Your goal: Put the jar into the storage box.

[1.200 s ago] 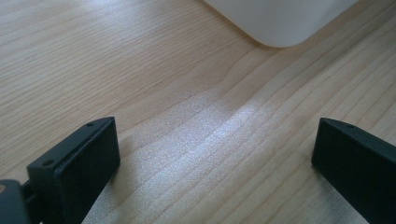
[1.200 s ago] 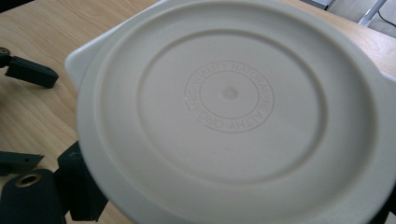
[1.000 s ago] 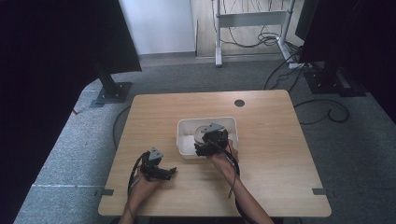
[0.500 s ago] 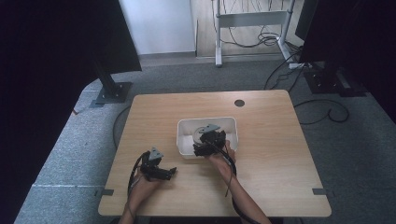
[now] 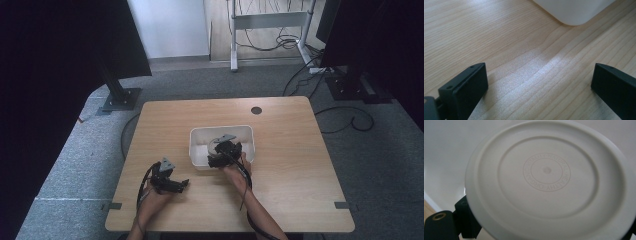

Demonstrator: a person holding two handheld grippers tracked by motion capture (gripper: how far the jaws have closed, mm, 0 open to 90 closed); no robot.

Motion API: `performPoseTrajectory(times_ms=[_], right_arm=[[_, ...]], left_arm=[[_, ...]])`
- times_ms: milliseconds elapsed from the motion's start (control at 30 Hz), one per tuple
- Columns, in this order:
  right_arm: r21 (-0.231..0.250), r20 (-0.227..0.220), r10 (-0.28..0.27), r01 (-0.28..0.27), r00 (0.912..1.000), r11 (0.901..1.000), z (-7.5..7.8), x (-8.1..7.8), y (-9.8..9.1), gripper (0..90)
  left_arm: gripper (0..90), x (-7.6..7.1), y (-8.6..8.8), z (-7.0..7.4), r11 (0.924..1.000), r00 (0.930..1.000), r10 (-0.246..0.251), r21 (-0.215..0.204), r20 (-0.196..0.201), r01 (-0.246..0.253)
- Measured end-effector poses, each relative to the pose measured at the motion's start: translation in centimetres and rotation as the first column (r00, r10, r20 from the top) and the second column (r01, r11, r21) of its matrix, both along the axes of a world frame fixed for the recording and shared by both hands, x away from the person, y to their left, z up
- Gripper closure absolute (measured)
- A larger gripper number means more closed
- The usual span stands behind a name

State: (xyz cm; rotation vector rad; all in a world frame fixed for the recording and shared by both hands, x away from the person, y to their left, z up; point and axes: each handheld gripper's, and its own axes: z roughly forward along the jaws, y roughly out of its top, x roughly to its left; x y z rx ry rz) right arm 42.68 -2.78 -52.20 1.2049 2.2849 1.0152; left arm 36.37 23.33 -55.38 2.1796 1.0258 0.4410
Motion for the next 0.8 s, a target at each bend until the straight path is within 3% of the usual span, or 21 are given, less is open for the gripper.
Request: performPoseTrajectory(times_ms=[233,367,567,800], right_arm=[[0.002,-0.06,0.013,-0.013,0.9981,0.9999,0.2,0.4,-0.2,8.3],[0.003,-0.063,0.011,-0.011,0.9979,0.9999,0.2,0.5,-0.2,7.8],[0.018,-0.031,0.032,-0.031,0.999,0.9994,0.7,0.4,-0.3,0.3],[-0.004,0.002,0.05,-0.05,0.9987,0.9987,1.3,-0.2,-0.5,0.1]], left_arm=[[0.5,0.0,0.0,0.0,1.0,1.0,-0.001,0.0,0.0,0.001],[0.5,0.0,0.0,0.0,1.0,1.0,-0.001,0.0,0.0,0.001],[0.6,0.0,0.0,0.0,1.0,1.0,-0.001,0.0,0.0,0.001],[0.5,0.0,0.0,0.0,1.0,1.0,0.0,-0.001,-0.001,0.0]])
